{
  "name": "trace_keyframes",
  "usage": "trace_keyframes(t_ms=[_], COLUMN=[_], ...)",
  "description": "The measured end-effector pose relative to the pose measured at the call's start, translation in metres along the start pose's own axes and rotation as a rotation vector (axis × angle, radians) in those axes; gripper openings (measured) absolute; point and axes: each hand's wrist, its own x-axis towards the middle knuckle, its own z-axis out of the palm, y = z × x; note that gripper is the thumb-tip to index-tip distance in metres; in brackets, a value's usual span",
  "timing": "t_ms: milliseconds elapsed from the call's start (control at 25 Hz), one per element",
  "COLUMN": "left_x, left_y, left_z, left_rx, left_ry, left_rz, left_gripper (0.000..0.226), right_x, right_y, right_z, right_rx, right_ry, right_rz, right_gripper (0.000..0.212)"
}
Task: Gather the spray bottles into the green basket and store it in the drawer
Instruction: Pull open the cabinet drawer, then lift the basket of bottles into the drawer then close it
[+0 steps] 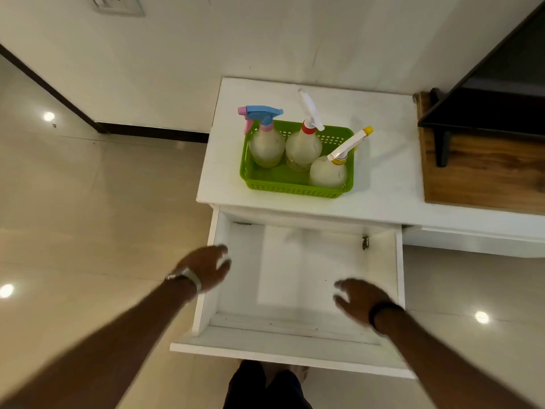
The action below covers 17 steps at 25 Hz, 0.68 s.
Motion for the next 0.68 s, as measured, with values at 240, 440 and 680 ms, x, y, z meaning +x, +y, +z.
trace_keyframes(t_ms=[240, 440, 680], left_x=[0.093, 0.135, 0.147], left_y=[0.014, 0.055, 0.063], left_z=[-0.103, -0.101, -0.1], left_rx=[-0.265, -0.577, -0.638], left_ry=[0.316, 0.268, 0.293], left_rz=[-0.043, -0.099, -0.059], left_gripper=[0.061, 0.027, 0.036], right_x=[0.056, 0.095, 0.117], right_y=[0.003, -0.018, -0.023], right_z=[-0.15, -0.188, -0.179], right_rx=[0.383, 0.613, 0.684], right_ry=[0.611, 0.634, 0.672], right_rz=[0.15, 0.227, 0.311], right_gripper=[0.048, 0.049, 0.038])
